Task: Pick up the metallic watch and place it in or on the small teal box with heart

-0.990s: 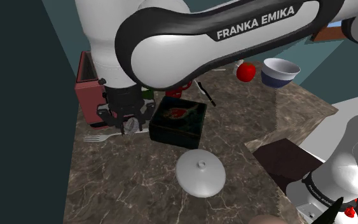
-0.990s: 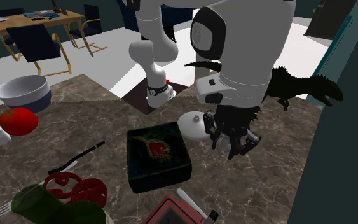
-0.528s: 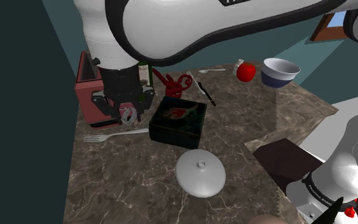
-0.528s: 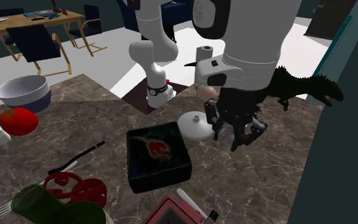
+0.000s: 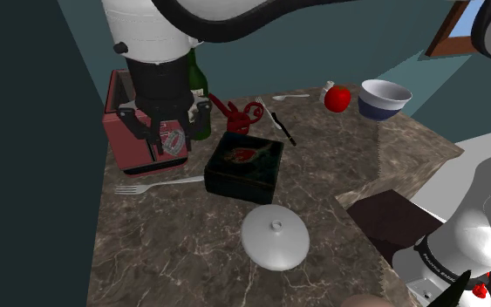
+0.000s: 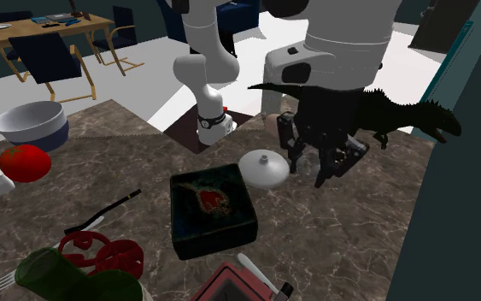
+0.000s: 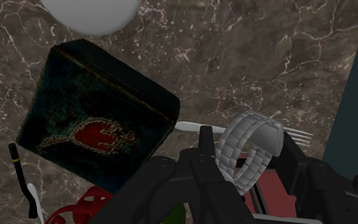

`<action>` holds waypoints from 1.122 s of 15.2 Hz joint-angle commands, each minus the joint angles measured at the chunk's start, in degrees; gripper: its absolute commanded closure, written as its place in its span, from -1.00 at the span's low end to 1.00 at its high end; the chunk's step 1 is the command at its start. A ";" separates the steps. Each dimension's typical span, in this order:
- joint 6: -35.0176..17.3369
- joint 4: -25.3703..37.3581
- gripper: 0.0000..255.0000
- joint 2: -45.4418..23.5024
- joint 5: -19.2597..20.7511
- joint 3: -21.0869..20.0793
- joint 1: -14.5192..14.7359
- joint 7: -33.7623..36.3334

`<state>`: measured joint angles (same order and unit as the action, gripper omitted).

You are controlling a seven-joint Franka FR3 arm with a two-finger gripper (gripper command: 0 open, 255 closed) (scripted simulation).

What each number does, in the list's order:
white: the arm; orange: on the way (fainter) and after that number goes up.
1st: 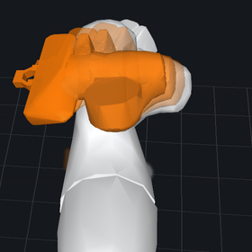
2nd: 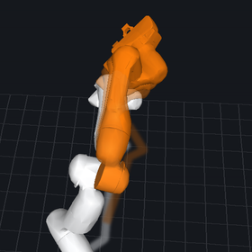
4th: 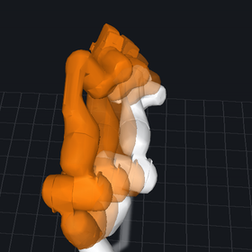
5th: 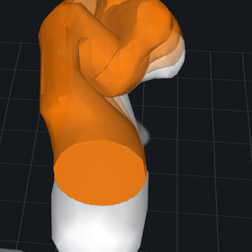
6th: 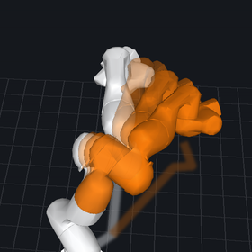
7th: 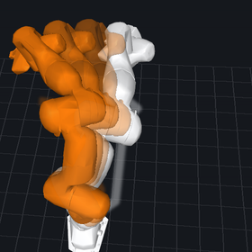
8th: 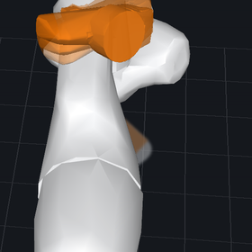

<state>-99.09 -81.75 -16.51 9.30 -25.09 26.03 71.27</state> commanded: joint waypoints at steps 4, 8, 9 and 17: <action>4.39 5.26 1.00 -0.96 0.37 -0.12 0.70 0.01; 7.99 9.81 1.00 -1.97 0.79 -0.18 1.34 -0.03; 8.93 11.05 1.00 -2.28 0.93 -0.19 1.54 -0.03; 8.30 5.72 1.00 3.17 -1.82 1.05 -3.35 -5.38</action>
<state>-90.29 -74.37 -14.68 8.15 -24.32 23.77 67.11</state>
